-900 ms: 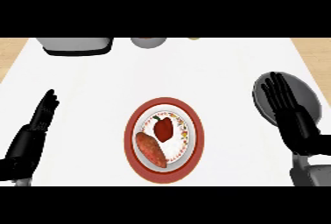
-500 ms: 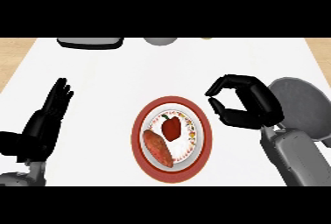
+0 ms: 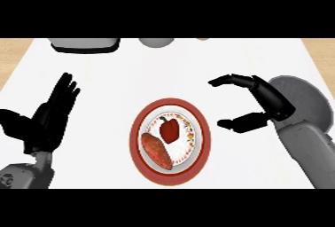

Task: Pick the bell pepper from the plate and place it in the pan

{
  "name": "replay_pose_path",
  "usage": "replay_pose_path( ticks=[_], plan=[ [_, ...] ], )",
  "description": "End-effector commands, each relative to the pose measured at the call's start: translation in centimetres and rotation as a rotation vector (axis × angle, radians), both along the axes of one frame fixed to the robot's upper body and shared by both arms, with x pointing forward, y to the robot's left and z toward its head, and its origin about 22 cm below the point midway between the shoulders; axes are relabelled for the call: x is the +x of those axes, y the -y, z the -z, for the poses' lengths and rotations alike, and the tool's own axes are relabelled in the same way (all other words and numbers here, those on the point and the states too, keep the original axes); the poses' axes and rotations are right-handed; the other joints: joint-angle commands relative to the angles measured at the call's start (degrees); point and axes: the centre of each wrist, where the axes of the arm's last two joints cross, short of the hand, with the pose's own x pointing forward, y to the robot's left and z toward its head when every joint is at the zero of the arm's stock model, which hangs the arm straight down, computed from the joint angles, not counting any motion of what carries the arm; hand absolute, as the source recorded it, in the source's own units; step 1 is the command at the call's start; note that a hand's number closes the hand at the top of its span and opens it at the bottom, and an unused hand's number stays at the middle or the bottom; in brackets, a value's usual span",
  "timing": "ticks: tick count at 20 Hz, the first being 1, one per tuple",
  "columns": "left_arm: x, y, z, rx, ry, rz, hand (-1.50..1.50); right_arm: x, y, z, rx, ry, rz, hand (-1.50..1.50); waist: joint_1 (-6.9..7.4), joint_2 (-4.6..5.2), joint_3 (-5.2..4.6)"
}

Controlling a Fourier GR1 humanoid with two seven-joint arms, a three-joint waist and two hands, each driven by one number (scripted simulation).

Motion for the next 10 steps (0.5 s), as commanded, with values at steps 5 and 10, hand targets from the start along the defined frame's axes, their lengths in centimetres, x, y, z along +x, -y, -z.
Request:
replay_pose_path(
  ticks=[5, 10],
  plan=[
    [0.4, 0.1, -0.4, -0.015, -0.011, 0.0, 0.0, 3.6, -2.3, -5.1, -0.219, 0.114, -0.105, -1.5, 0.19, -0.14, -0.02],
    [1.3, -0.9, 0.8, -0.008, -0.02, -0.007, 0.0, 3.4, -8.3, -7.7, -0.493, 0.163, -0.133, -1.5, 0.18, -0.13, -0.12]
  ],
)
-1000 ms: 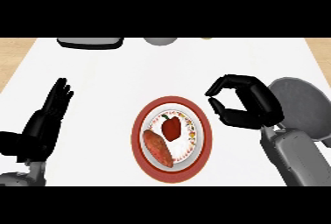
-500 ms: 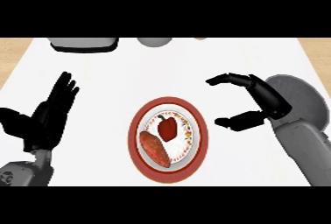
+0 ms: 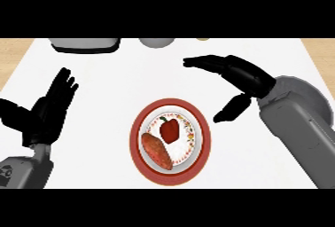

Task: Pick the bell pepper from the plate and place it in the pan

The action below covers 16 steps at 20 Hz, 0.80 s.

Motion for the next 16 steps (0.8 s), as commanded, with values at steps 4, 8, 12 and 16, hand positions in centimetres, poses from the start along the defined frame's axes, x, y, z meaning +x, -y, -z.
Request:
replay_pose_path(
  ticks=[4, 8, 12, 16],
  plan=[
    [1.0, 0.2, -0.1, 0.017, 0.0, 0.007, 0.0, 0.6, -7.4, -3.2, -0.309, 0.063, -0.027, -1.5, 0.08, 0.06, -0.02],
    [-0.4, 0.7, 1.2, 0.007, -0.005, -0.004, 0.0, -1.5, -9.9, -0.8, -0.496, 0.015, -0.064, -1.5, -0.43, -0.24, -0.01],
    [-0.3, 0.1, 0.9, -0.006, 0.012, 0.017, 0.0, -0.4, -10.1, 0.1, -0.723, -0.09, -0.108, -1.5, -0.01, 0.02, -0.03],
    [-1.5, 1.1, 0.0, -0.001, -0.012, -0.004, 0.0, -3.4, -12.8, -0.9, -0.752, -0.081, -0.125, -1.5, -0.85, -0.4, 0.03]
  ],
)
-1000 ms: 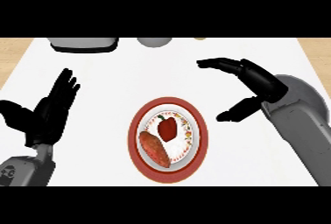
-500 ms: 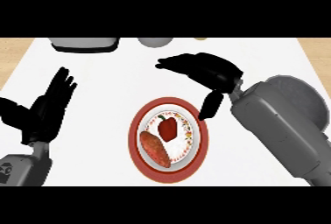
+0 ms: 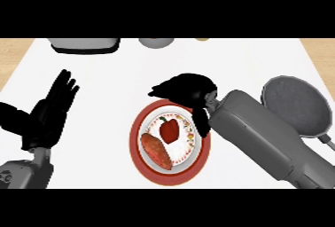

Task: Pick the bell pepper from the plate and place it in the pan

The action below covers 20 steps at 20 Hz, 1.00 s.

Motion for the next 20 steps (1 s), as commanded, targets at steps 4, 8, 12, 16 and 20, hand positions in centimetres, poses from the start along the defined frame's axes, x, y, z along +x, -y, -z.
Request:
replay_pose_path(
  ticks=[4, 8, 12, 16, 20],
  plan=[
    [-0.3, 0.5, 0.5, 0.002, -0.003, -0.016, 0.0, -3.2, -1.7, 0.1, -0.146, 0.046, -0.068, -1.5, -0.54, -0.06, 0.03],
    [-1.0, -0.5, 0.3, -0.009, 0.002, 0.0, 0.0, -3.7, -2.5, 1.3, -0.197, 0.176, -0.053, -1.5, 0.0, 0.03, 0.03],
    [0.7, -1.0, -0.1, -0.006, -0.016, -0.012, 0.0, -4.3, -2.6, -0.1, -0.202, 0.19, -0.025, -1.5, -0.49, 0.05, 0.03],
    [-0.2, -2.2, 0.6, -0.012, -0.007, -0.011, 0.0, -7.1, -3.8, 1.4, -0.139, 0.189, -0.048, -1.5, -0.53, 0.04, 0.02],
    [1.0, 0.3, 0.8, 0.0, -0.004, -0.018, 0.0, -7.6, -6.2, 1.8, -0.196, 0.175, -0.029, -1.5, -0.57, 0.08, 0.02]
  ],
)
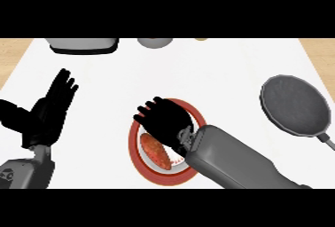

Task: Pick the bell pepper from the plate and place it in the pan

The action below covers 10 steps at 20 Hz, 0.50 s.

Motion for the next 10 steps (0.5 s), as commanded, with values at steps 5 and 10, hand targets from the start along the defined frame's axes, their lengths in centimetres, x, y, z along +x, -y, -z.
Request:
replay_pose_path(
  ticks=[5, 10],
  plan=[
    [-0.5, -0.1, -0.5, 0.009, -0.009, -0.002, 0.0, 0.0, -0.8, 2.9, -0.066, 0.027, 0.059, -1.5, 0.18, 0.0, 0.01],
    [-1.0, 1.1, 0.0, -0.01, -0.003, 0.015, 0.0, 1.8, 0.0, 4.0, -0.05, 0.019, 0.08, -1.5, 0.22, 0.04, 0.01]
  ],
)
